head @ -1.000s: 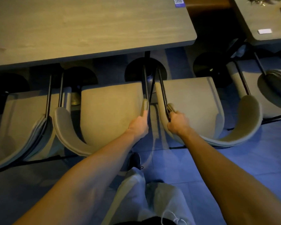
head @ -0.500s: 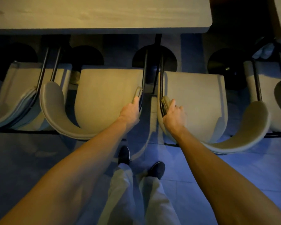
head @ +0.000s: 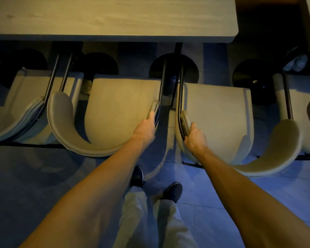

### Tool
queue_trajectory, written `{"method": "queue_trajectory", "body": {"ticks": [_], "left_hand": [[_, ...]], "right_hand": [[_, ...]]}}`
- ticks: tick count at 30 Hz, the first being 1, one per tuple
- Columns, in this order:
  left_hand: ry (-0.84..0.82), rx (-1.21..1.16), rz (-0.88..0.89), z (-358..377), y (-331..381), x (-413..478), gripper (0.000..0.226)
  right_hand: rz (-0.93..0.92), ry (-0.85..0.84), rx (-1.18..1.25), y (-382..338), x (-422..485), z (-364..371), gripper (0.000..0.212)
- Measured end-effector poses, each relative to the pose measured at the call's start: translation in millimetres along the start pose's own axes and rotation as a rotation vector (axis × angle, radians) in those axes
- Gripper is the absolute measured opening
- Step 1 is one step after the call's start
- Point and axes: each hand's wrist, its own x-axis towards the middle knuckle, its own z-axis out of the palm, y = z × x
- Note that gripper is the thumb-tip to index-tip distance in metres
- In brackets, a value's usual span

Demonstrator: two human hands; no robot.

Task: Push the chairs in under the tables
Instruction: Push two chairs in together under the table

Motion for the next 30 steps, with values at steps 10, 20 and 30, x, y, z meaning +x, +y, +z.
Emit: {"method": "queue_trajectory", "body": {"ticks": [10, 20, 30], "left_hand": [[0.011, 0.023, 0.018, 1, -3, -1, 0.065], [0.035, 0.028, 0.016, 6, -2, 3, 0.064], [0.012, 0.033, 0.034, 1, -4, -1, 0.069]], "right_hand": [[-0.056, -0.043, 0.032, -10, 6, -10, 0.049], [-0.126, -0.128, -0.044, -7, 4, -14, 0.049], [-0.152, -0.121, -0.124, -16, 7, -10, 0.047]]}}
